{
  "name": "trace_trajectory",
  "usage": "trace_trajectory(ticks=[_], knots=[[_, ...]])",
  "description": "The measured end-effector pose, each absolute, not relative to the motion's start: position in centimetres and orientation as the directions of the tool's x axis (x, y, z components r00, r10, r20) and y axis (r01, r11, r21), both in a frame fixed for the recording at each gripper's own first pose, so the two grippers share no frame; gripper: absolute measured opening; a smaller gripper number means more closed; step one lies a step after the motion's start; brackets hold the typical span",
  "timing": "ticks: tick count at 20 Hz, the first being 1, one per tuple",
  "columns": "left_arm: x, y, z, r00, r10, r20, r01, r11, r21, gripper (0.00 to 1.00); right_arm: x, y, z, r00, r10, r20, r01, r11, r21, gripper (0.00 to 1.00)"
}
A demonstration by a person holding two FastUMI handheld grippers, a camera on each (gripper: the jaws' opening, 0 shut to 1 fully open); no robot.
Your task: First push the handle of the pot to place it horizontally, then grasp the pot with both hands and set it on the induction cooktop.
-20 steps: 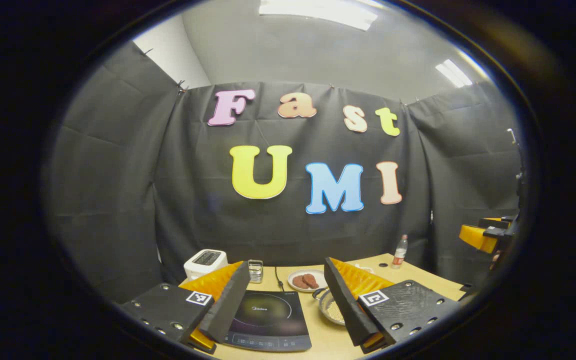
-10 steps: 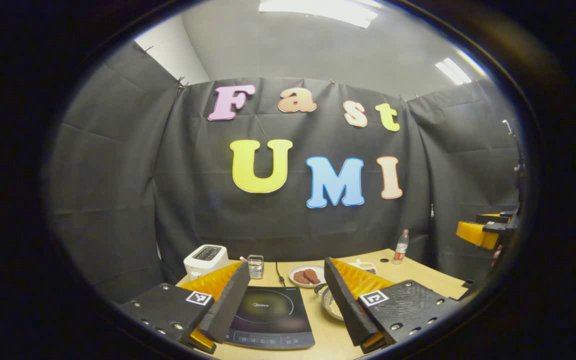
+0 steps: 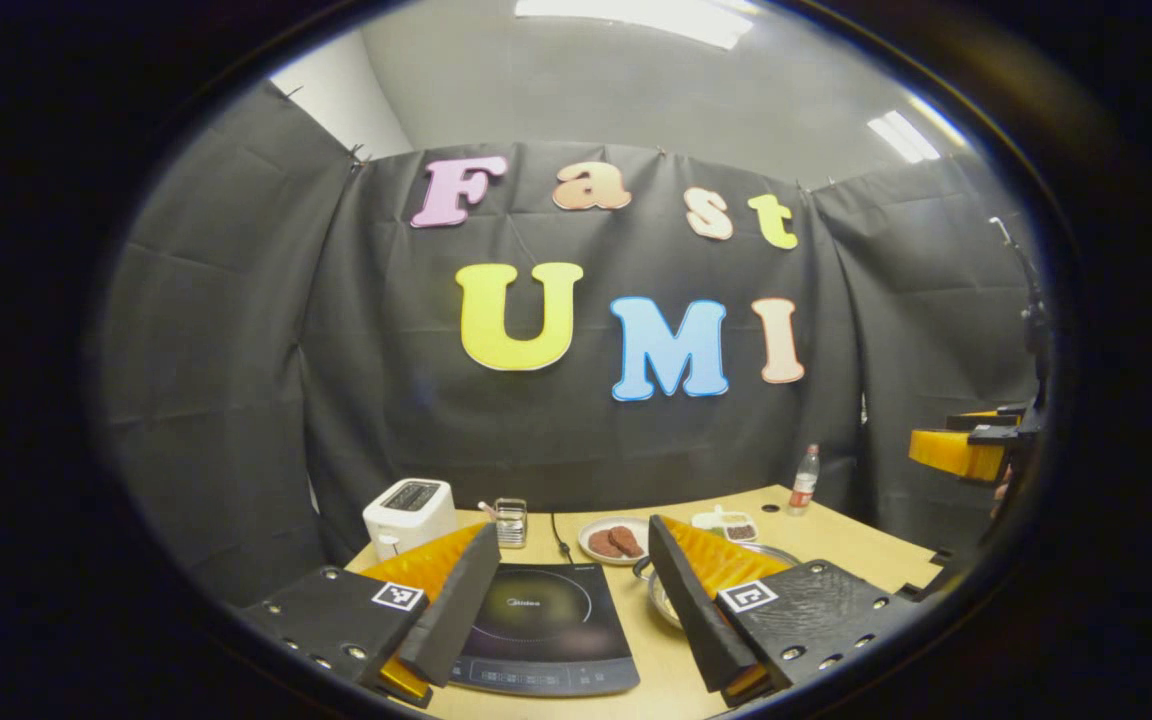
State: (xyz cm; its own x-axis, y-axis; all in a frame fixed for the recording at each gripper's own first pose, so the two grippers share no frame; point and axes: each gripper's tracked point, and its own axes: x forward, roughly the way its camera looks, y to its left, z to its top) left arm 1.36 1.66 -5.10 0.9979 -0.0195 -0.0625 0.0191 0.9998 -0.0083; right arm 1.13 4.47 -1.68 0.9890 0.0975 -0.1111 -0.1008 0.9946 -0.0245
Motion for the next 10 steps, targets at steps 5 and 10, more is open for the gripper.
trace_trajectory(ticks=[5,10], knots=[[1.7,2.5,-6.1,0.997,-0.018,-0.081,0.018,1.0,-0.009,0.88,2.0,5.1,-3.1,0.98,0.103,-0.173,-0.11,0.993,-0.031,0.98],[1.3,2.9,-7.3,0.993,-0.031,-0.11,0.028,0.999,-0.023,0.88,2.7,6.5,-5.5,0.95,0.144,-0.279,-0.156,0.988,-0.021,0.98]])
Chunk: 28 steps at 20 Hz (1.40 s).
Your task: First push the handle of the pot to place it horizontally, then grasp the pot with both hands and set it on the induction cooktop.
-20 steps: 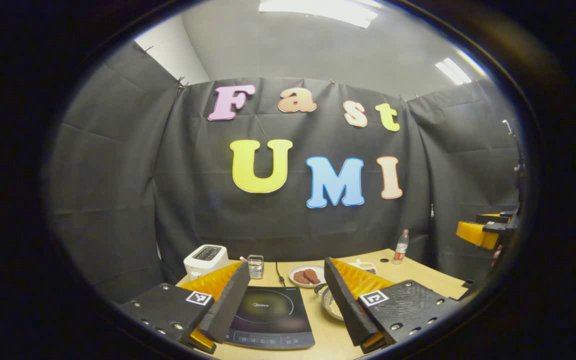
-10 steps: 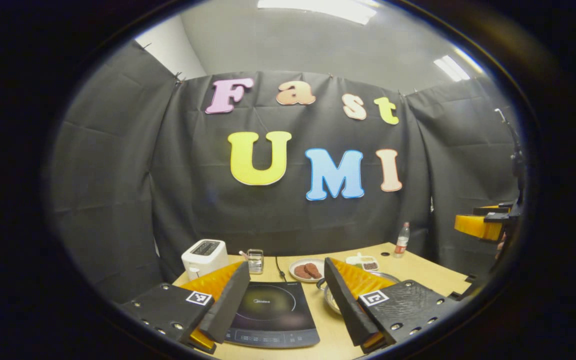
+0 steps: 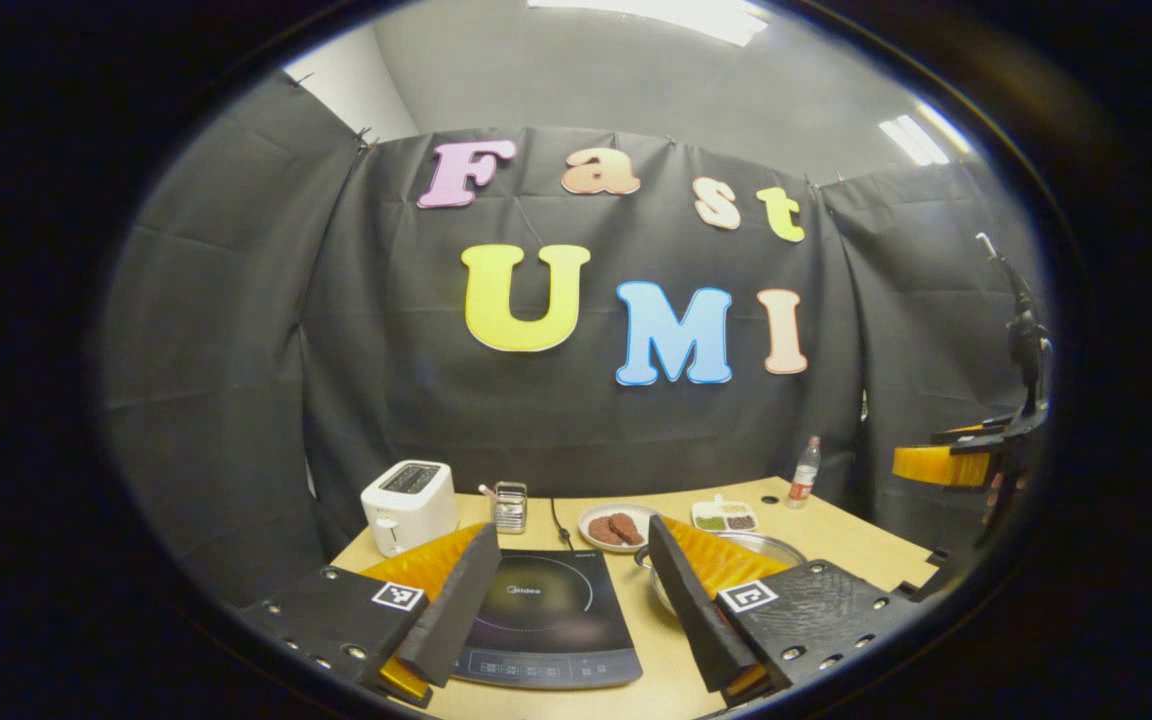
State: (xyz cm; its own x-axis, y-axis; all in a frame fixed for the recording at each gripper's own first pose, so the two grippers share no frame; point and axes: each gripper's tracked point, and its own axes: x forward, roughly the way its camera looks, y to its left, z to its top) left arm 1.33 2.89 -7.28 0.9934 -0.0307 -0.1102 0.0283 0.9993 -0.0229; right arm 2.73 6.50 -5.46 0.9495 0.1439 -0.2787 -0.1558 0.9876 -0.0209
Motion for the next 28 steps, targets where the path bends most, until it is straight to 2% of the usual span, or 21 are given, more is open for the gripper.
trace_trajectory(ticks=[1,2,5,8,9,10,11,12,16,23,24,25,28], knots=[[1.3,3.0,-7.7,0.992,-0.032,-0.119,0.03,0.999,-0.02,0.88,2.8,7.1,-6.0,0.94,0.16,-0.302,-0.174,0.985,-0.021,0.97],[1.2,3.2,-8.0,0.991,-0.031,-0.127,0.029,0.999,-0.018,0.91,2.8,7.6,-6.5,0.928,0.177,-0.327,-0.195,0.981,-0.021,0.93],[0.9,3.5,-8.7,0.989,-0.032,-0.144,0.028,0.999,-0.026,0.91,2.7,8.8,-8.0,0.9,0.215,-0.38,-0.244,0.969,-0.029,0.77],[0.9,4.0,-8.7,0.988,-0.028,-0.15,0.024,0.999,-0.028,0.88,2.7,9.8,-9.2,0.875,0.239,-0.42,-0.277,0.96,-0.032,0.39],[1.0,4.2,-9.0,0.988,-0.023,-0.154,0.02,1.0,-0.024,0.88,2.6,9.9,-9.6,0.866,0.245,-0.436,-0.286,0.958,-0.031,0.3],[1.1,4.4,-9.1,0.987,-0.017,-0.159,0.014,1.0,-0.021,0.91,2.6,10.4,-10.0,0.852,0.266,-0.452,-0.306,0.952,-0.017,0.13],[1.1,4.4,-8.9,0.986,-0.011,-0.164,0.008,1.0,-0.016,0.88,3.0,10.8,-10.8,0.839,0.286,-0.463,-0.325,0.946,-0.003,0.07],[1.2,4.5,-8.9,0.985,-0.005,-0.17,0.002,1.0,-0.014,0.91,2.7,11.1,-11.0,0.821,0.312,-0.478,-0.35,0.937,0.01,0.04],[1.6,3.9,-9.4,0.98,0.017,-0.197,-0.018,1.0,-0.003,0.91,2.3,12.0,-14.2,0.723,0.404,-0.561,-0.425,0.9,0.1,0.02],[3.0,1.1,-10.0,0.971,0.062,-0.233,-0.058,0.998,0.022,0.91,2.3,8.8,-21.8,0.548,0.4,-0.735,-0.43,0.888,0.163,0.02],[3.1,0.7,-10.0,0.969,0.071,-0.237,-0.067,0.997,0.025,0.88,2.4,8.3,-22.7,0.524,0.398,-0.753,-0.422,0.889,0.177,0.02],[3.2,0.1,-10.1,0.968,0.081,-0.239,-0.077,0.997,0.026,0.91,2.6,8.1,-23.5,0.506,0.405,-0.762,-0.414,0.889,0.198,0.02],[3.5,-1.8,-11.0,0.958,0.102,-0.267,-0.102,0.995,0.016,0.88,3.0,6.9,-26.2,0.443,0.41,-0.798,-0.413,0.883,0.224,0.02]])
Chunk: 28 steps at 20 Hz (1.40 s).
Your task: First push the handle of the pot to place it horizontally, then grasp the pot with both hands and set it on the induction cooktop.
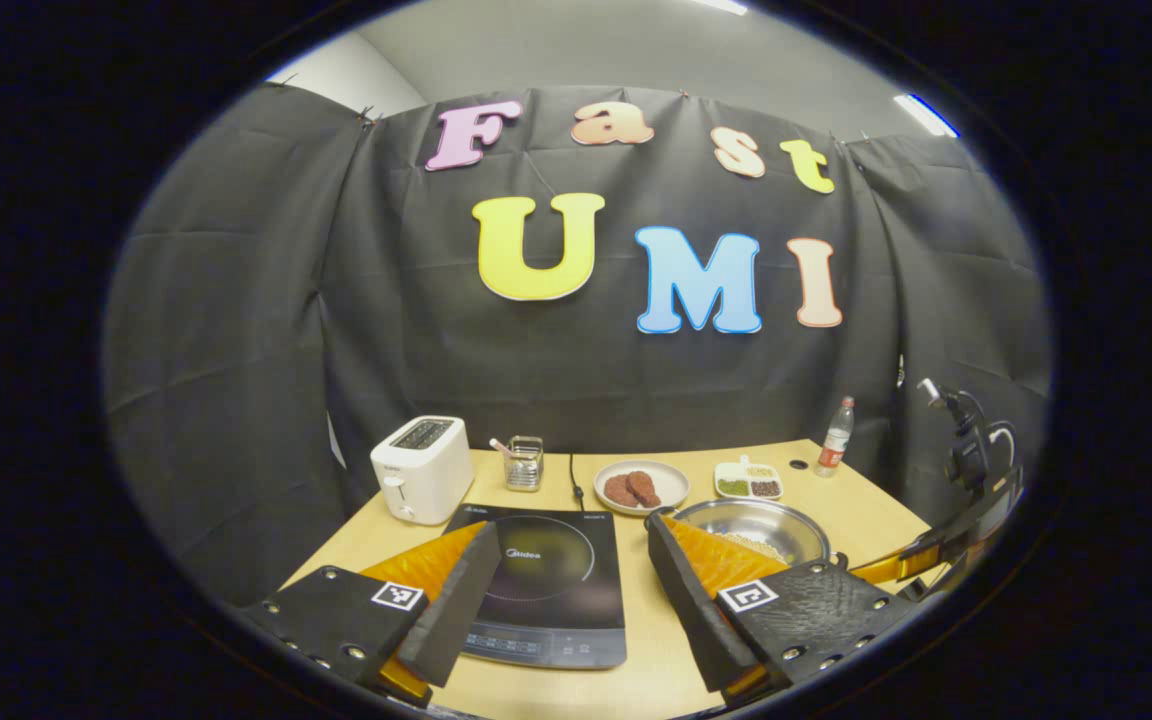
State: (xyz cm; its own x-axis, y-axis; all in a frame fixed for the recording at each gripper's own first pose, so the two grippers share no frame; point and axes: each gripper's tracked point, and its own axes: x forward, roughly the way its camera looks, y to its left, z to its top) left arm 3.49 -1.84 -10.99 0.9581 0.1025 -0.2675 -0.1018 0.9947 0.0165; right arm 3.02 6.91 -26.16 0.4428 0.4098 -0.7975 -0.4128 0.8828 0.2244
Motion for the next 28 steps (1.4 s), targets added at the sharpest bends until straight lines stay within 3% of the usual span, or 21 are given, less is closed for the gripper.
trace_trajectory(ticks=[3,7,14,18,28], knots=[[3.7,-3.0,-10.7,0.952,0.134,-0.276,-0.126,0.991,0.046,0.91,3.9,6.3,-28.6,0.393,0.413,-0.822,-0.428,0.873,0.234,0.02],[4.2,-4.4,-9.8,0.949,0.171,-0.266,-0.156,0.985,0.076,0.88,5.2,5.4,-32.0,0.35,0.396,-0.849,-0.468,0.859,0.207,0.0],[4.8,-6.6,-9.9,0.929,0.231,-0.288,-0.212,0.972,0.097,0.91,7.3,5.6,-33.8,0.307,0.427,-0.851,-0.486,0.839,0.245,0.02],[4.6,-7.1,-10.1,0.92,0.272,-0.283,-0.261,0.962,0.078,0.9,8.3,5.8,-33.8,0.295,0.476,-0.828,-0.472,0.826,0.307,0.02],[4.8,-9.7,-11.5,0.885,0.346,-0.312,-0.348,0.936,0.05,0.88,12.2,1.4,-34.6,0.304,0.453,-0.838,-0.465,0.838,0.285,0.02]])
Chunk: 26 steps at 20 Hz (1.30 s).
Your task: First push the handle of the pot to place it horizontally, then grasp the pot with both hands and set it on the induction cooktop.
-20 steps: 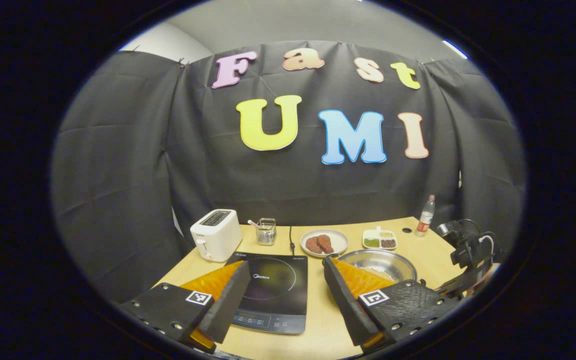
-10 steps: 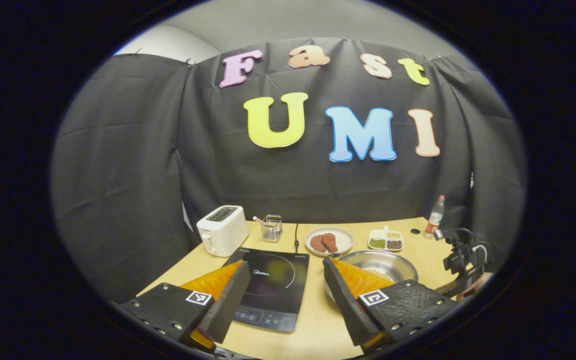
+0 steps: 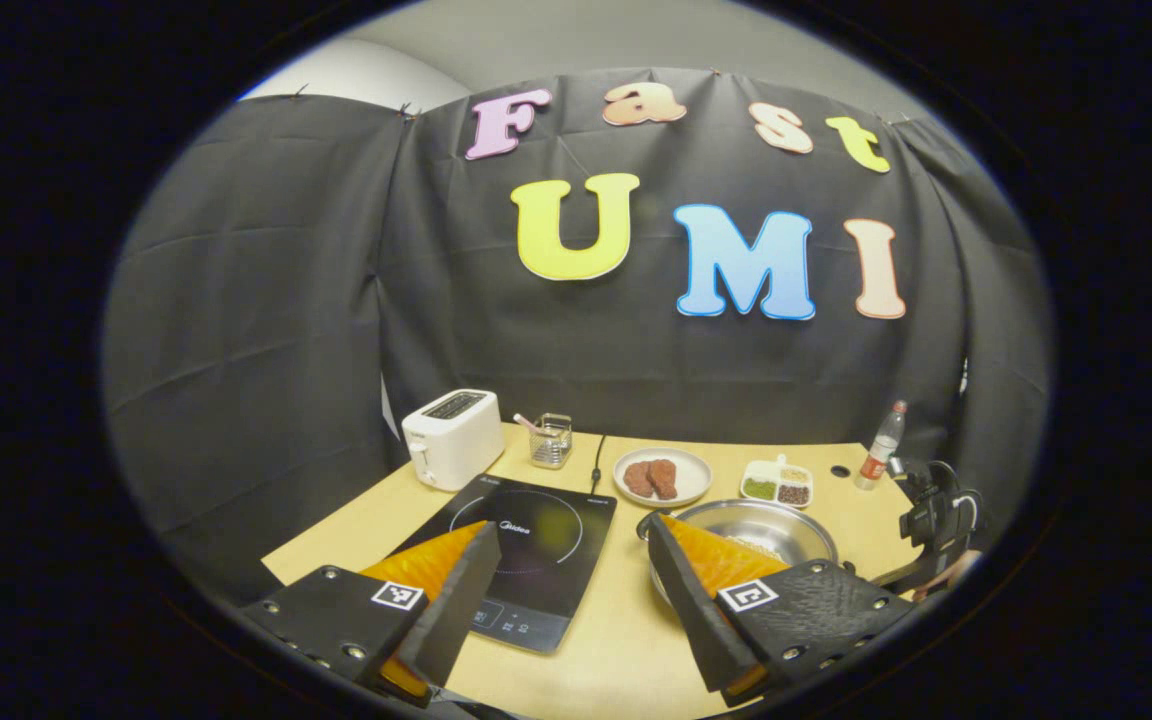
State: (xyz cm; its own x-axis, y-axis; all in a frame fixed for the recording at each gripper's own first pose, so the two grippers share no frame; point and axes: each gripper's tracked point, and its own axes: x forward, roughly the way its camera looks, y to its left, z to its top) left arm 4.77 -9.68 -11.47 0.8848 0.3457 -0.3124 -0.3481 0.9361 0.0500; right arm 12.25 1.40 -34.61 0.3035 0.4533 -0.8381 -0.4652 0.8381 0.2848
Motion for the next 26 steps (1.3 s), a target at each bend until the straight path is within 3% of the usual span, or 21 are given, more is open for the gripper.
trace_trajectory(ticks=[5,10,19,23,25,26], knots=[[3.8,-11.0,-12.7,0.863,0.381,-0.331,-0.386,0.921,0.052,0.88,14.8,0.1,-34.8,0.314,0.443,-0.84,-0.464,0.843,0.271,0.02],[4.2,-11.7,-12.6,0.864,0.372,-0.34,-0.376,0.925,0.055,0.88,17.0,-1.2,-34.5,0.34,0.436,-0.833,-0.364,0.878,0.311,0.02],[6.4,-8.0,-15.4,0.86,0.317,-0.399,-0.332,0.943,0.034,0.88,19.9,-1.8,-33.8,0.402,0.383,-0.832,-0.206,0.923,0.326,0.0],[8.8,-7.7,-16.9,0.871,0.221,-0.44,-0.263,0.964,-0.036,0.91,20.3,-2.1,-33.0,0.442,0.345,-0.828,-0.151,0.939,0.311,0.02],[10.7,-7.9,-17.6,0.876,0.155,-0.456,-0.212,0.974,-0.077,0.89,21.0,-2.9,-31.6,0.496,0.324,-0.806,-0.11,0.944,0.312,0.11],[11.5,-7.8,-17.8,0.876,0.131,-0.465,-0.192,0.978,-0.086,0.88,21.1,-3.5,-30.5,0.518,0.316,-0.795,-0.082,0.943,0.322,0.32]])
